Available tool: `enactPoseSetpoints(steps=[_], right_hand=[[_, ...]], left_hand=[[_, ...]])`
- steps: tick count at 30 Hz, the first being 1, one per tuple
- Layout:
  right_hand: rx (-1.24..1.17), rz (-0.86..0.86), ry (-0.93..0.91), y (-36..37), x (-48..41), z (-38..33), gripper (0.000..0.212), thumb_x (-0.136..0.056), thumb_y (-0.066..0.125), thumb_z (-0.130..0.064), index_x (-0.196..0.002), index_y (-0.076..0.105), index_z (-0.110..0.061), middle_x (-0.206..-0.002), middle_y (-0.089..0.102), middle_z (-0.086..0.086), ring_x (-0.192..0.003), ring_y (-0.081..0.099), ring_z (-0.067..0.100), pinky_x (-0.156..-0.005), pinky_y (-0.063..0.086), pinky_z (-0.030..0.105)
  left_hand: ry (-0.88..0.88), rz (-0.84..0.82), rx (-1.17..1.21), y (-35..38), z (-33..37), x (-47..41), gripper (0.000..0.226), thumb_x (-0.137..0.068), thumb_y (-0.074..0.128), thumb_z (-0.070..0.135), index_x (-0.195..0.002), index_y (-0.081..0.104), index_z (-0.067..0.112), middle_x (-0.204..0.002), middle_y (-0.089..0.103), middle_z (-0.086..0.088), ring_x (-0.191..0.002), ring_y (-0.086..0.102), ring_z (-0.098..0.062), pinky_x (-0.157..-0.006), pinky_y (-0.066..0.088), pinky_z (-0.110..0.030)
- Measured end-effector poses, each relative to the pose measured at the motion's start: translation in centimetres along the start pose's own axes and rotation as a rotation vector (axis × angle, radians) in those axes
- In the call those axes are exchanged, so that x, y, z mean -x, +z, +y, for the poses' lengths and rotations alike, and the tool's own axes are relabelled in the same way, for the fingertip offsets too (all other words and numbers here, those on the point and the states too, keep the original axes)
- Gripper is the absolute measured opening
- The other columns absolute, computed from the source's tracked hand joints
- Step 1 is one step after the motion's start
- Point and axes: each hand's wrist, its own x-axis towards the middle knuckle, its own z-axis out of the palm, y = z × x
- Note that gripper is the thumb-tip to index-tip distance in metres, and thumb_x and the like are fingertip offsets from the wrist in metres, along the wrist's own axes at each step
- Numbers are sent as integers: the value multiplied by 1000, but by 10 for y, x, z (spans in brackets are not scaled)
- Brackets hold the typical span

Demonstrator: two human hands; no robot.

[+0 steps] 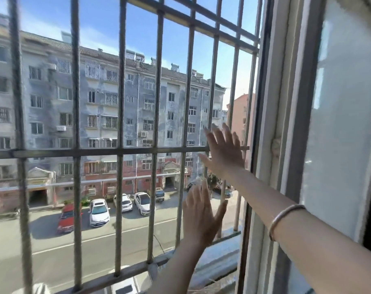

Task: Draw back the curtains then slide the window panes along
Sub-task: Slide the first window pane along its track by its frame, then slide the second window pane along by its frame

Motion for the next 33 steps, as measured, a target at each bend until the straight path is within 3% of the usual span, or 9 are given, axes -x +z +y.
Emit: enactPoseSetpoints(steps=[4, 8, 13, 19, 24, 33], right_hand=[[-235, 106, -19, 12, 4, -27, 70, -87, 49, -44, -143, 14, -19, -148, 24, 9, -137, 18, 30, -111, 22, 46], [-379, 76, -54, 22, 10, -55, 68, -89, 41, -50, -143, 12, -19, -144, 30, 9, -130, 28, 30, -102, 36, 45], [-548, 22, -162, 24, 22, -84, 67, -89, 42, -50, -142, 15, -19, -145, 30, 9, -128, 28, 34, -103, 34, 48], [-736, 16, -259, -6, 50, -140, 63, -88, 44, -48, -139, 23, -18, -142, 36, 12, -126, 32, 36, -99, 33, 45], [-879, 8, -340, -54, 82, -193, 62, -87, 46, -47, -138, 23, -20, -141, 38, 14, -127, 31, 42, -103, 30, 52], [-995, 77, -425, -148, 147, -288, 62, -86, 50, -43, -139, 26, -20, -136, 44, 12, -125, 34, 38, -96, 33, 49]], left_hand=[[-65, 68, -121, -27, -27, 14, 71, -88, 30, 58, -142, 13, 14, -147, 32, -10, -130, 33, -24, -104, 32, -40], [-198, 139, -241, -50, -40, 32, 69, -88, 32, 57, -140, 17, 14, -145, 33, -8, -128, 36, -23, -96, 42, -40], [-350, 205, -364, -79, -42, 65, 68, -89, 33, 56, -140, 17, 14, -146, 31, -11, -129, 34, -27, -98, 40, -42], [-414, 285, -562, -133, -32, 121, 63, -89, 42, 48, -138, 28, 11, -141, 39, -14, -125, 39, -30, -92, 43, -43], [-453, 336, -695, -190, -22, 174, 63, -87, 45, 49, -138, 30, 14, -137, 44, -16, -121, 44, -36, -84, 48, -46], [-500, 332, -782, -284, -11, 289, 69, -83, 31, 60, -139, 26, 20, -145, 36, -6, -124, 38, -29, -80, 50, -45]])
